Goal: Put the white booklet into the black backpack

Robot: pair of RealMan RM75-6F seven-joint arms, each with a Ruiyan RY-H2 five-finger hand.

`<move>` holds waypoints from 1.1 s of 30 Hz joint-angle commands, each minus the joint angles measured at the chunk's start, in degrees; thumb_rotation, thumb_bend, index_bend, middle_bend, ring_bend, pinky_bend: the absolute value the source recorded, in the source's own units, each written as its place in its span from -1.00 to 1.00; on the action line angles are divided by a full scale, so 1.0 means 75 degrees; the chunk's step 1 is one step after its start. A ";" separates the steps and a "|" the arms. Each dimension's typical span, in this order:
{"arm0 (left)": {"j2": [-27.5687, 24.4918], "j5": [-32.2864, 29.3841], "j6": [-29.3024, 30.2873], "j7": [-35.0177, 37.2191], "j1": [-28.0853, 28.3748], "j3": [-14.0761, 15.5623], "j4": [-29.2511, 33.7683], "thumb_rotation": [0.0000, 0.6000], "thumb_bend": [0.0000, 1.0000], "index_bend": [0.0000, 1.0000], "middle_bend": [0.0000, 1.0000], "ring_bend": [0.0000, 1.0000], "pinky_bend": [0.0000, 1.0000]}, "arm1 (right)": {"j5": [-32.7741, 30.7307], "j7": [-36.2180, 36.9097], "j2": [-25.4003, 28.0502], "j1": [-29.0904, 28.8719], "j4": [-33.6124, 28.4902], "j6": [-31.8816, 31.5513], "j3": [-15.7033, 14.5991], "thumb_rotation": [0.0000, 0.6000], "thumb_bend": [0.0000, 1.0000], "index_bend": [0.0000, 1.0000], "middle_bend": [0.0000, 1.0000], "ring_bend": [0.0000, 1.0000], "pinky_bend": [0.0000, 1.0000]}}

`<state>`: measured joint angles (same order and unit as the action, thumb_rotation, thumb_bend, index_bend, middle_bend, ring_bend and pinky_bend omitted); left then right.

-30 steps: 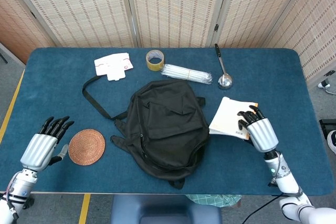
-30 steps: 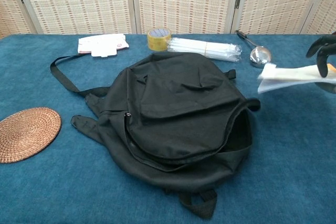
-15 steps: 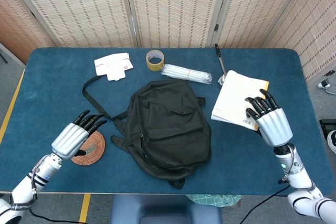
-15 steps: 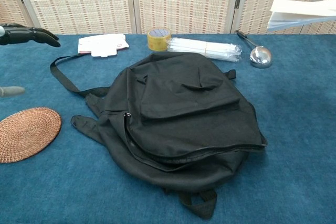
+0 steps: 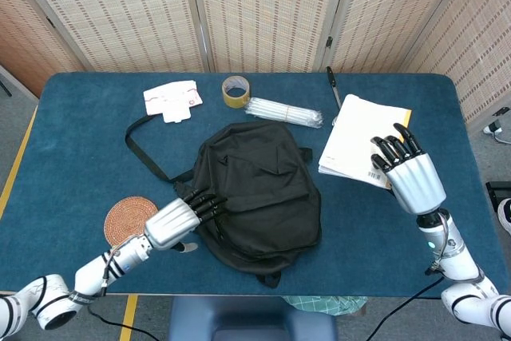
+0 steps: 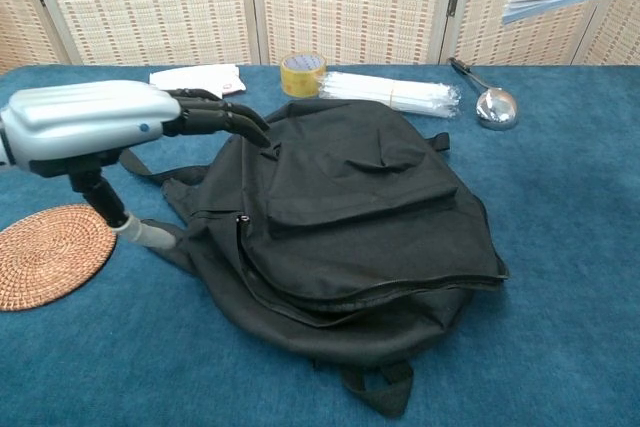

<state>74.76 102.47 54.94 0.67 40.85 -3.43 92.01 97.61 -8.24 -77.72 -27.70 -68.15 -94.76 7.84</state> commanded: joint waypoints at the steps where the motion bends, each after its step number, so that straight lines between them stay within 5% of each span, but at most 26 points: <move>1: 0.0387 -0.0007 -0.0338 -0.0139 0.0354 -0.0064 -0.0132 1.00 -0.57 -0.67 -0.78 -0.72 -0.87 | -0.0004 -0.0016 0.0011 0.0003 0.0002 0.0037 0.0012 1.00 0.15 0.43 -0.22 -0.25 -0.57; 26: 0.2554 -0.2284 -0.2274 -0.1513 0.1809 -0.0620 -0.0949 1.00 -0.58 -0.67 -0.78 -0.77 -0.90 | -0.0067 0.0073 -0.0012 0.0138 0.0215 0.0103 0.0094 1.00 0.15 0.43 -0.22 -0.25 -0.57; 33: 0.2720 -0.2839 -0.2134 -0.1609 0.1824 -0.0707 -0.1025 1.00 -0.56 -0.49 -0.77 -0.74 -0.90 | -0.0053 0.0144 -0.0051 0.0167 0.0331 0.0108 0.0075 1.00 0.15 0.43 -0.22 -0.26 -0.57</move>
<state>94.90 81.61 38.32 -11.46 54.58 -8.52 84.38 97.22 -7.16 -78.10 -26.45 -65.67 -93.95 8.40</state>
